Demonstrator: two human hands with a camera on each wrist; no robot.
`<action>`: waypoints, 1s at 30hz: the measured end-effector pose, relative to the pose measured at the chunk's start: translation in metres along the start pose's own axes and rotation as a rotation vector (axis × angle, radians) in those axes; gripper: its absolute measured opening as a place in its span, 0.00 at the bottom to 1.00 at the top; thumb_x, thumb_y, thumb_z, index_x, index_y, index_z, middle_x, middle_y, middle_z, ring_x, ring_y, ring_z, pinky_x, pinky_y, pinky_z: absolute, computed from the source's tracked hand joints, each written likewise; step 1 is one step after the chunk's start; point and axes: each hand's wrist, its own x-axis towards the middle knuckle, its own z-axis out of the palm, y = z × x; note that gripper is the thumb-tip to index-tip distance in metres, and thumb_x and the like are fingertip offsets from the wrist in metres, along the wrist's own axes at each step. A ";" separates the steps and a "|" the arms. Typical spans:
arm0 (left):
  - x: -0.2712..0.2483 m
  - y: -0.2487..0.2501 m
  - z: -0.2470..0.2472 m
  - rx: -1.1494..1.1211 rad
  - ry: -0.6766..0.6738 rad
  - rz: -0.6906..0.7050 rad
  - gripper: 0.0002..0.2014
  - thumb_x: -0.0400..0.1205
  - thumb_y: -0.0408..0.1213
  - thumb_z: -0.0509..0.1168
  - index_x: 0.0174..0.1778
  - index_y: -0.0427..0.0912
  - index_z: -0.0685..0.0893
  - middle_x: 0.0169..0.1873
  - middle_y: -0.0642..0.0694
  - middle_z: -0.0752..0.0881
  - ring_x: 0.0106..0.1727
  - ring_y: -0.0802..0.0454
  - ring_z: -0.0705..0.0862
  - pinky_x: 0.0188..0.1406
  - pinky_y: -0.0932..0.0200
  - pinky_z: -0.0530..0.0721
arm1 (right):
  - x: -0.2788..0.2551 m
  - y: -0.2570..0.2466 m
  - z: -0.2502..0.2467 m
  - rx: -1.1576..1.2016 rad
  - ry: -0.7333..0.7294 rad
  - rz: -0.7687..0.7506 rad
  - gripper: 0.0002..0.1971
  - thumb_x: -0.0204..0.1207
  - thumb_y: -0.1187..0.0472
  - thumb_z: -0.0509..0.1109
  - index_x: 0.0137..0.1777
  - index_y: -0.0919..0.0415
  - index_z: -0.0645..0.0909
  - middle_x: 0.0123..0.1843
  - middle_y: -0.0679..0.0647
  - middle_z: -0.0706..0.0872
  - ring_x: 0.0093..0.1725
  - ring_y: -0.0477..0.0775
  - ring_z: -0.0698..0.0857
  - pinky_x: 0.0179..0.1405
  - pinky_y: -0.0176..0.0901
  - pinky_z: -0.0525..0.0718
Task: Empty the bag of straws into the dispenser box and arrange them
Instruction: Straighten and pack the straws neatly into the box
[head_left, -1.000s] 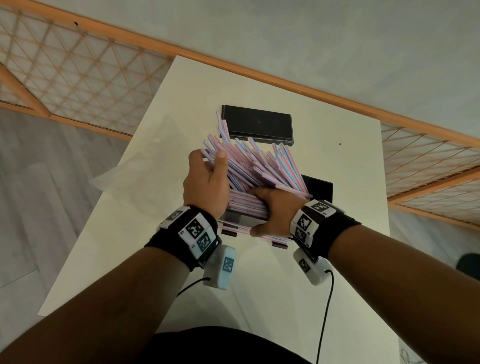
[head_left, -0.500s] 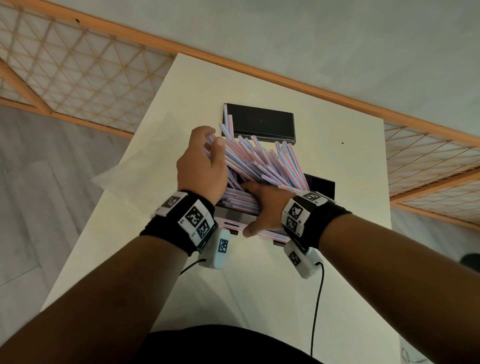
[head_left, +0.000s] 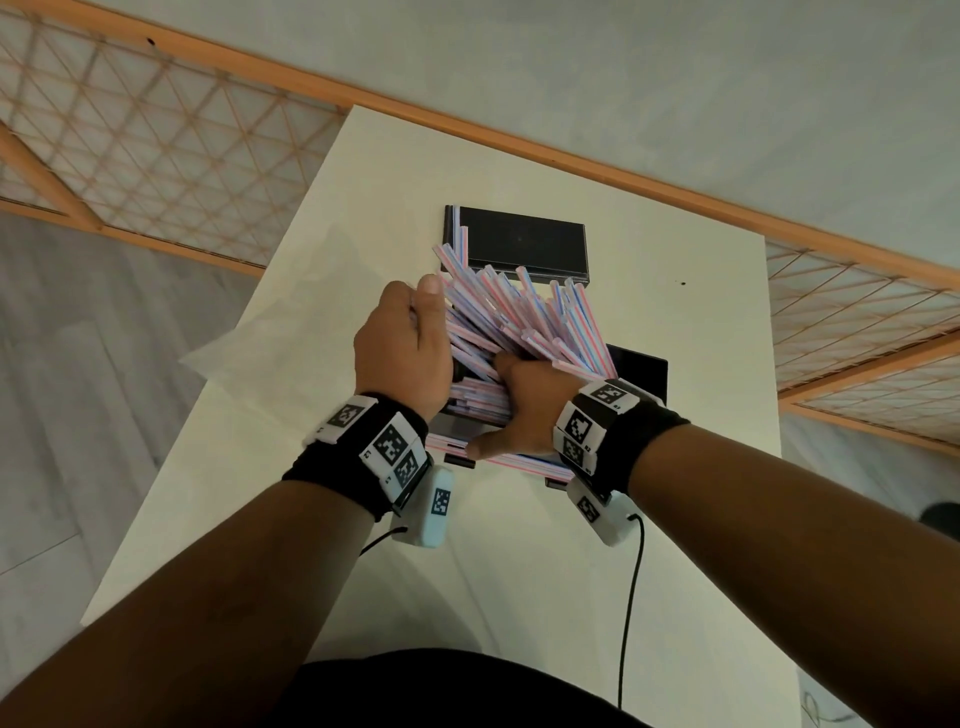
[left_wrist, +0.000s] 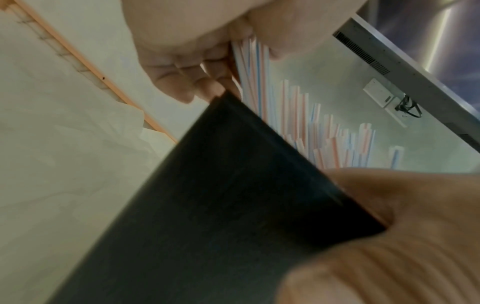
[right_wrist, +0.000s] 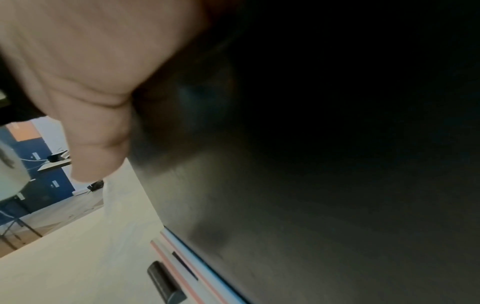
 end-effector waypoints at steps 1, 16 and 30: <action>0.000 -0.001 0.000 -0.001 0.002 -0.006 0.18 0.93 0.48 0.53 0.41 0.40 0.70 0.29 0.56 0.72 0.36 0.44 0.73 0.36 0.59 0.60 | 0.000 0.000 0.000 0.011 -0.001 0.008 0.44 0.53 0.24 0.76 0.63 0.52 0.72 0.49 0.48 0.81 0.50 0.57 0.84 0.49 0.44 0.78; -0.009 0.004 0.004 -0.132 -0.071 -0.169 0.22 0.92 0.53 0.52 0.69 0.38 0.76 0.53 0.51 0.81 0.51 0.51 0.78 0.49 0.63 0.68 | -0.008 -0.009 -0.003 -0.094 -0.037 0.091 0.31 0.62 0.22 0.69 0.40 0.52 0.79 0.33 0.50 0.82 0.35 0.55 0.84 0.38 0.43 0.79; -0.005 -0.011 0.004 -0.132 0.065 -0.194 0.12 0.92 0.42 0.55 0.63 0.38 0.78 0.37 0.53 0.81 0.45 0.40 0.84 0.44 0.58 0.72 | -0.003 -0.008 0.003 -0.028 -0.010 0.055 0.38 0.62 0.26 0.72 0.65 0.51 0.74 0.50 0.53 0.85 0.49 0.60 0.85 0.50 0.47 0.83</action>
